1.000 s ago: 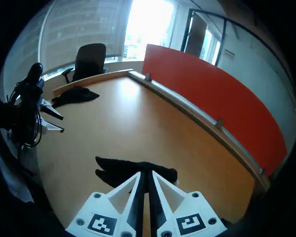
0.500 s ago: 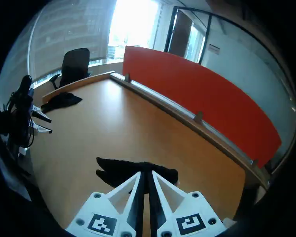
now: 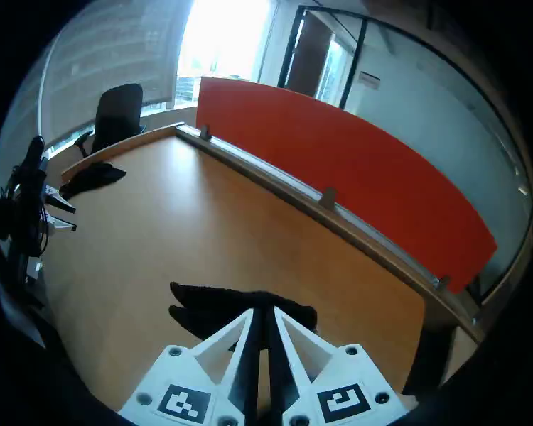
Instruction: Fold towel
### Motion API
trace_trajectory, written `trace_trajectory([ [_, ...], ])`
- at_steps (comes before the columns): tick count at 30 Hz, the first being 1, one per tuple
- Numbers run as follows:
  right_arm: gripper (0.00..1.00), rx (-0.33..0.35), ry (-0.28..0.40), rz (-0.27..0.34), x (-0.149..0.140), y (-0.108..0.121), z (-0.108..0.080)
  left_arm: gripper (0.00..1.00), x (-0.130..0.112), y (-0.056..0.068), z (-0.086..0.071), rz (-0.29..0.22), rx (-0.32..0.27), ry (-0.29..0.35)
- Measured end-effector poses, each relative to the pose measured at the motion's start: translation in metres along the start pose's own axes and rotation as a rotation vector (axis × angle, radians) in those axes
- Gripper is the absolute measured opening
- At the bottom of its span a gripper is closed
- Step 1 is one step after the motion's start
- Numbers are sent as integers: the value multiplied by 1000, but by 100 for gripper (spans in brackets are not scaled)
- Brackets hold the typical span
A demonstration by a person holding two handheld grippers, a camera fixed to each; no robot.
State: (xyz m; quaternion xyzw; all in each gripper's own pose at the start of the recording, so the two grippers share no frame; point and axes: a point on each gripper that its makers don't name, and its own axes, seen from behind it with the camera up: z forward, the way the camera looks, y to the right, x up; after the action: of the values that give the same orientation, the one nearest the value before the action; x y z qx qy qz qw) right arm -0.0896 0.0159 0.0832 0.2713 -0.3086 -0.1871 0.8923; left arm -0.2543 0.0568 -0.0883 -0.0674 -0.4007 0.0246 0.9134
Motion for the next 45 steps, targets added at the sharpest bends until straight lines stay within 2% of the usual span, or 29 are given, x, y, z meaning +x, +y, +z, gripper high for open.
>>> trace_trajectory([
  [15, 5, -79, -45, 15, -18, 72, -11, 86, -1, 4, 3, 4, 13, -13],
  [27, 5, -133, -81, 38, -34, 117, -19, 86, 1, 7, 4, 7, 22, -16],
  [33, 5, -150, -99, 57, -45, 131, -22, 87, 1, 8, 4, 9, 25, -17],
  [45, 5, -158, -121, 60, -59, 138, -27, 87, 4, 11, 7, 16, 23, -18],
])
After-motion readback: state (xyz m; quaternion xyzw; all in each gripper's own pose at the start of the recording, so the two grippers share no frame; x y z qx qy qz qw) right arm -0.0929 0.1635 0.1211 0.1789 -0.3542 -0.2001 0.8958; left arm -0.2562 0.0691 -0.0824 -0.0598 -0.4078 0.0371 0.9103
